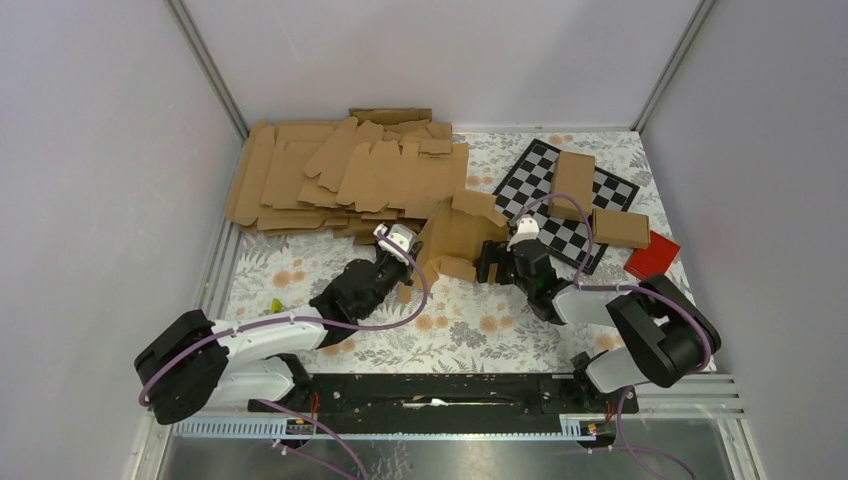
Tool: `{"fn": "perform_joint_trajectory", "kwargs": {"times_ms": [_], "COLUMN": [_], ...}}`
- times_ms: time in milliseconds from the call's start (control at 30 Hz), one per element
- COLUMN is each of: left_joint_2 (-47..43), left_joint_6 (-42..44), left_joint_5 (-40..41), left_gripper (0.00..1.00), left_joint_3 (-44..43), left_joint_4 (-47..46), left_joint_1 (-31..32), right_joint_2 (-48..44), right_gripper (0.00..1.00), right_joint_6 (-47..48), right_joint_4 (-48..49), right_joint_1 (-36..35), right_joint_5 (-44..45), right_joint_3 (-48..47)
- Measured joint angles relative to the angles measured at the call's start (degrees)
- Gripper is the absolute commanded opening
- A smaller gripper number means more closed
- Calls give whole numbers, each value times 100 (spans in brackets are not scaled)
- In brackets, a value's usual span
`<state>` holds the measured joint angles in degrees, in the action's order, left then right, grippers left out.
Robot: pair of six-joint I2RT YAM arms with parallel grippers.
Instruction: Fold the paper box
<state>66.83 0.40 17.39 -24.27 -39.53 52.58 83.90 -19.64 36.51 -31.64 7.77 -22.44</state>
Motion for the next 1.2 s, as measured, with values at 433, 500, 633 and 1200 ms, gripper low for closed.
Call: {"fn": "perform_joint_trajectory", "kwargs": {"times_ms": [433,500,633,1200], "left_joint_2": [168,188,229,90], "left_joint_6": [-199,-247,-328,-1410], "left_joint_5": [-24,-46,-66,-273], "left_gripper": [0,0,0,0], "left_joint_3": [0,0,0,-546], "left_joint_4": [-162,-184,-227,890], "left_joint_1": [-9,-11,-15,-247], "right_joint_2": [-190,-190,-190,-426], "right_gripper": [94,95,99,100], "right_joint_6": [81,85,149,289], "right_joint_4": [260,214,28,-1102], "right_joint_1": [-190,-269,-415,-586], "right_joint_5": [-807,-800,-785,-520], "right_joint_3": [229,166,15,-334]}}
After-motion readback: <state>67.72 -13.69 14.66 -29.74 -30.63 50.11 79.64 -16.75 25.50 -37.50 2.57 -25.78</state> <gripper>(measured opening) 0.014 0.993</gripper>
